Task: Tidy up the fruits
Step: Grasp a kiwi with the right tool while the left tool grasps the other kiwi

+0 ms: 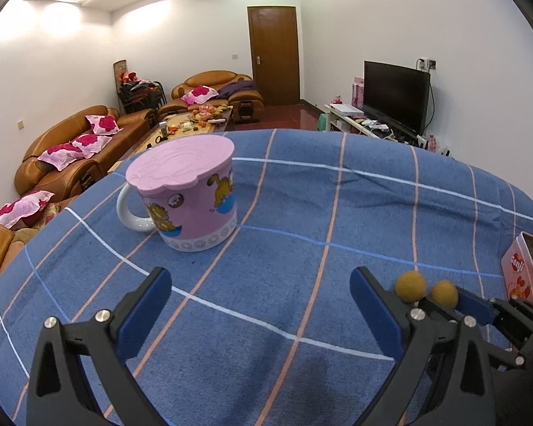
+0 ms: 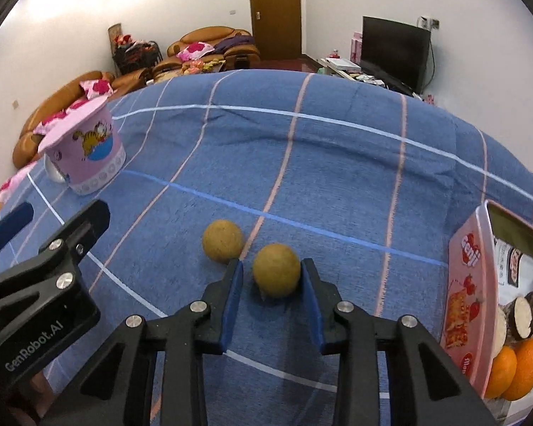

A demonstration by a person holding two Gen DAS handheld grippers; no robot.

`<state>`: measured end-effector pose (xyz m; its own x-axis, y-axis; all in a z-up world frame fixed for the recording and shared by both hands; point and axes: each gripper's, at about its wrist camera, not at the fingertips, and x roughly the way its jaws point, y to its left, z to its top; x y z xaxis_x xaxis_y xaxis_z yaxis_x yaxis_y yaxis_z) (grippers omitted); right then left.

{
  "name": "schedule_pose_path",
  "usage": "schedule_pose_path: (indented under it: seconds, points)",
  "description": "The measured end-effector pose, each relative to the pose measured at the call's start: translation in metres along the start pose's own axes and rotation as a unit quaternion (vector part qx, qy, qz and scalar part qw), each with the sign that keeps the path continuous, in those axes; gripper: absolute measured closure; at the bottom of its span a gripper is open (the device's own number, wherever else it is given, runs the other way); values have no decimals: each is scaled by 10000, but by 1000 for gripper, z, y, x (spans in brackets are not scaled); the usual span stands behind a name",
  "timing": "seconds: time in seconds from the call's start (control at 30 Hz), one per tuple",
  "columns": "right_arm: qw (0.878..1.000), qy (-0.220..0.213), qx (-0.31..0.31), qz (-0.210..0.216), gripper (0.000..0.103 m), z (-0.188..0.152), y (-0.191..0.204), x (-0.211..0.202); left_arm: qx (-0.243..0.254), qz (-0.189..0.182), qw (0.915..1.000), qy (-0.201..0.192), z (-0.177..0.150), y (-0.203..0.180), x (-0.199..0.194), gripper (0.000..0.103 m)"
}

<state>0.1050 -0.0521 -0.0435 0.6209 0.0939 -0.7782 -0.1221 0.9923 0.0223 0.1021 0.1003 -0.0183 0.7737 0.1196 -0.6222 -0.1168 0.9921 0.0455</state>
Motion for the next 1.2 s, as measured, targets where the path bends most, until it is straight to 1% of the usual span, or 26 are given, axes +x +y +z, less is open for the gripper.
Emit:
schedule_pose_path:
  seconds: [0.03, 0.2, 0.33, 0.4, 0.53, 0.67, 0.73, 0.77, 0.9, 0.93, 1.03, 1.1, 1.13, 1.2]
  points:
    - [10000, -4, -20, 12, 75, 0, 0, -1, -3, 5, 10000, 3, 0, 0, 0, 1]
    - [9997, -134, 161, 112, 75, -2, -8, -8, -16, -13, 10000, 45, -1, -2, 2, 1]
    - [9980, -487, 352, 197, 75, -6, -17, -23, 21, -34, 10000, 58, -2, -4, 2, 1]
    - [9960, -759, 408, 231, 75, -9, -19, -34, 34, -47, 10000, 48, -2, -4, 2, 1]
    - [9904, -1238, 605, 100, 75, -11, -25, -51, 35, -231, 9997, 62, -3, -3, 2, 1]
    - [9865, -1380, 884, -15, 75, -10, -34, -57, 106, -423, 9990, 115, -3, -5, 3, 1]
    - [9856, -1380, 978, -17, 75, -11, -37, -57, 163, -534, 9984, 122, -3, -8, 3, 4]
    - [9854, -1376, 1001, -16, 75, -11, -39, -57, 186, -581, 9981, 126, -3, -10, 2, 8]
    - [9839, -1416, 1088, -86, 75, -10, -45, -57, 382, -1001, 9940, 231, -6, -24, 3, 15]
    - [9836, -1423, 1104, -106, 75, -10, -46, -57, 475, -1103, 9924, 264, -6, -30, 3, 16]
    - [9820, -1485, 1147, -198, 75, -11, -50, -60, 794, -1246, 9884, 355, -5, -50, 6, 18]
    - [9815, -1534, 1115, -265, 75, -12, -51, -62, 1029, -1307, 9850, 460, -5, -66, 10, 24]
    - [9813, -1560, 1086, -296, 75, -12, -51, -63, 1127, -1362, 9828, 529, -5, -73, 13, 25]
    - [9815, -1590, 1018, -333, 75, -12, -49, -65, 1243, -1417, 9799, 660, -5, -83, 18, 35]
